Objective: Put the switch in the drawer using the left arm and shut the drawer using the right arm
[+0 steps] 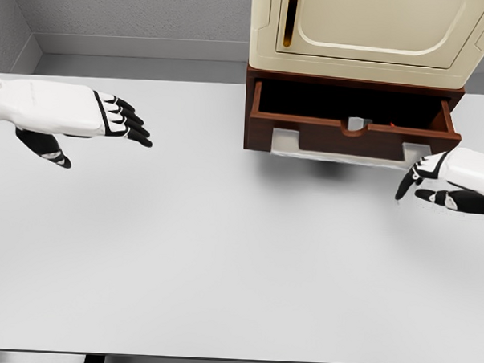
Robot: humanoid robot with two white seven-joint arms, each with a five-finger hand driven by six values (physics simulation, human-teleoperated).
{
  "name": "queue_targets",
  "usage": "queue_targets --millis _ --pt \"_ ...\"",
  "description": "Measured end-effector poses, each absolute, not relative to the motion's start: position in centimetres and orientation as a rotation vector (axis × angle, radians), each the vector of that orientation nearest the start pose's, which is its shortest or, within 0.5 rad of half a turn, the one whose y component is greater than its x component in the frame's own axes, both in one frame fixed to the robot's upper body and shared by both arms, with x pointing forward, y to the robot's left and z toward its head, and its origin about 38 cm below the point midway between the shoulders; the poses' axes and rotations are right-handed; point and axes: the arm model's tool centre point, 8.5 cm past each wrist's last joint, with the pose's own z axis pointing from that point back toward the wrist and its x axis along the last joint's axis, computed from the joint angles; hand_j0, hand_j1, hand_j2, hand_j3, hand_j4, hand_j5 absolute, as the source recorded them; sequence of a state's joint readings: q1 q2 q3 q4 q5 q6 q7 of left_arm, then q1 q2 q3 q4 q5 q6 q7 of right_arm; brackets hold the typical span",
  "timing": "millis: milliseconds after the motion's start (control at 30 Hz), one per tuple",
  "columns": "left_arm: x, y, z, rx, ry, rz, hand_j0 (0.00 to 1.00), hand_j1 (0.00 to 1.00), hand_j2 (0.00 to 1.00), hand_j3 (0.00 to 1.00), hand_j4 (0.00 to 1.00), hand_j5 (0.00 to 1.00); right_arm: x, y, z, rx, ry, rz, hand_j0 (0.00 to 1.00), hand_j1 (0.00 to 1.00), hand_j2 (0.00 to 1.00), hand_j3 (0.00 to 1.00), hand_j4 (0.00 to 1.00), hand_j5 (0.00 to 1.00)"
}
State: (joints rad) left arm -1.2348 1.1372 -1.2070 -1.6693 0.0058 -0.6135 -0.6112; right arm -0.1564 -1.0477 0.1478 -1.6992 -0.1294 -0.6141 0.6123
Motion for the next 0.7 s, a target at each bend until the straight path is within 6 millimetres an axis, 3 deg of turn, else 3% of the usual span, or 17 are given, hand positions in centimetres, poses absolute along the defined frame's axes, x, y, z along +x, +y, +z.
queue_targets --millis 167,300,700 --pt "39.8 29.7 33.0 -0.341 1.734 3.08 1.0 1.0 1.0 1.0 1.0 1.0 35.1 -37.0 25.7 -0.055 -1.669 1.619 0.51 0.51 0.51 0.51 0.51 0.51" --pt "39.8 29.7 33.0 -0.342 1.734 3.081 1.0 1.0 1.0 1.0 1.0 1.0 35.5 -36.6 25.8 -0.057 -1.672 1.639 0.51 0.51 0.51 0.51 0.51 0.51" --pt "39.8 29.7 33.0 -0.341 1.734 3.081 1.0 1.0 1.0 1.0 1.0 1.0 36.4 -36.6 24.7 0.016 -1.728 1.478 0.53 0.53 0.53 0.53 0.53 0.53"
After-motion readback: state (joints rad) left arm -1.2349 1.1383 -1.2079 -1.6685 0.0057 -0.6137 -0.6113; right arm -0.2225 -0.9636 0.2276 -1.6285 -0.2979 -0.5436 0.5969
